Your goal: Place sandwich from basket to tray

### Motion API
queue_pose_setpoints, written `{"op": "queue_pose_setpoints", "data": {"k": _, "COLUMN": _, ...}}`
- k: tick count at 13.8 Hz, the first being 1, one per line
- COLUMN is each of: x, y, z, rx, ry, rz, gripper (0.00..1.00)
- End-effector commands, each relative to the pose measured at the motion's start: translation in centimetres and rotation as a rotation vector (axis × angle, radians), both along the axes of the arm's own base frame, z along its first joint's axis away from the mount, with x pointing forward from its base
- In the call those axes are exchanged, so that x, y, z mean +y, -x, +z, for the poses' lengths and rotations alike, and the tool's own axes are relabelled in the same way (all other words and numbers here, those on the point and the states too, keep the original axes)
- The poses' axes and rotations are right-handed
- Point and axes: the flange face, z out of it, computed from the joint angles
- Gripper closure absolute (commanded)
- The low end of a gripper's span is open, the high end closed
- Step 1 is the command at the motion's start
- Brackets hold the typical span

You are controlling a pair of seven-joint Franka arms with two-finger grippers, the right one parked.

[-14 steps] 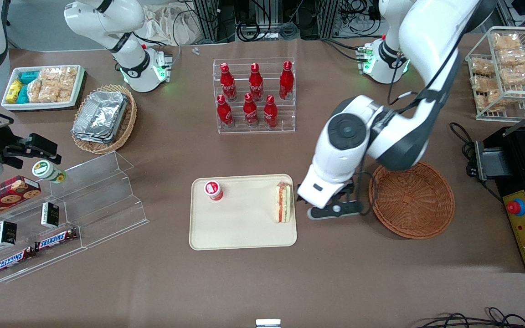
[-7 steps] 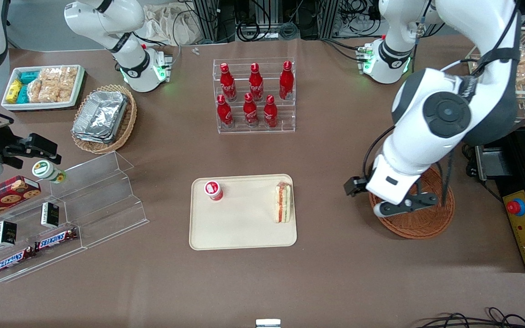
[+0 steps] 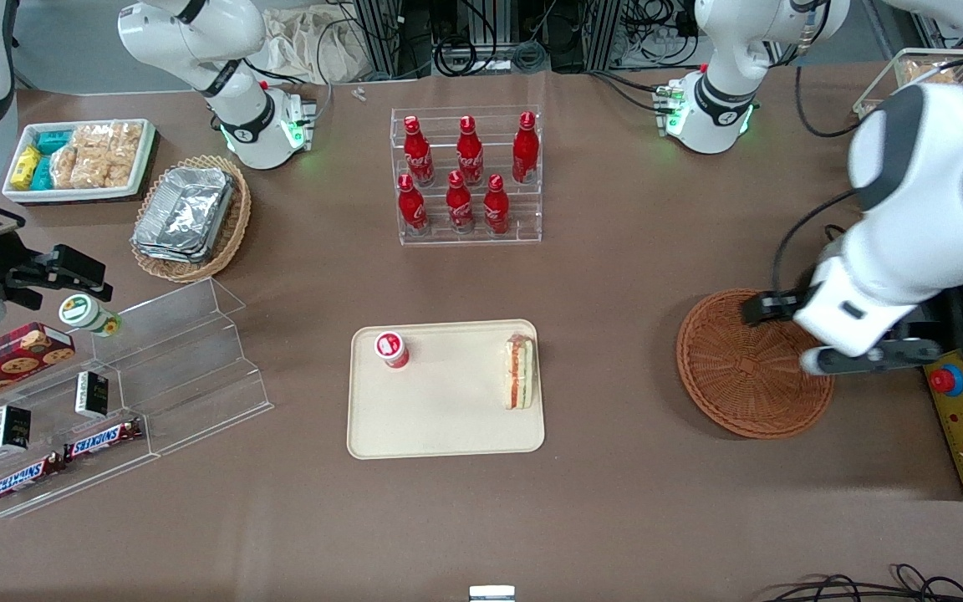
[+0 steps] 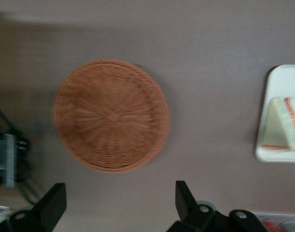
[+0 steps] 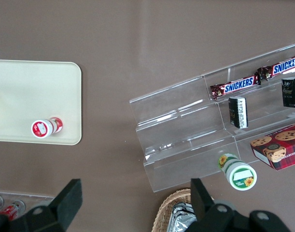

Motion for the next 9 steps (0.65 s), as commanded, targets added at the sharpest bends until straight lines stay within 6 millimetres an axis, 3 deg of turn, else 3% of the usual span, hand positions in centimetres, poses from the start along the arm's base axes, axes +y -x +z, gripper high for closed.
{"op": "queue_pose_setpoints", "data": {"k": 1, "x": 4.3, "y": 0.6, "z": 0.6, "rx": 0.012, "ry": 0.013, "rz": -0.091, "gripper": 0.0}}
{"op": "queue_pose_setpoints", "data": {"k": 2, "x": 4.9, "y": 0.5, "z": 0.6, "rx": 0.014, "ry": 0.012, "rz": -0.102, "gripper": 0.0}}
{"op": "queue_pose_setpoints", "data": {"k": 3, "x": 10.0, "y": 0.3, "z": 0.4, "rx": 0.019, "ry": 0.022, "rz": -0.026, "gripper": 0.0}}
{"op": "queue_pose_setpoints", "data": {"k": 4, "x": 8.4, "y": 0.2, "z": 0.7, "rx": 0.012, "ry": 0.04, "rz": -0.063, "gripper": 0.0}}
{"op": "queue_pose_setpoints", "data": {"k": 5, "x": 9.3, "y": 0.0, "z": 0.8, "rx": 0.007, "ry": 0.039, "rz": -0.041, "gripper": 0.0}}
{"op": "queue_pose_setpoints", "data": {"k": 9, "x": 9.7, "y": -0.2, "z": 0.9, "rx": -0.001, "ry": 0.037, "rz": -0.027, "gripper": 0.0}}
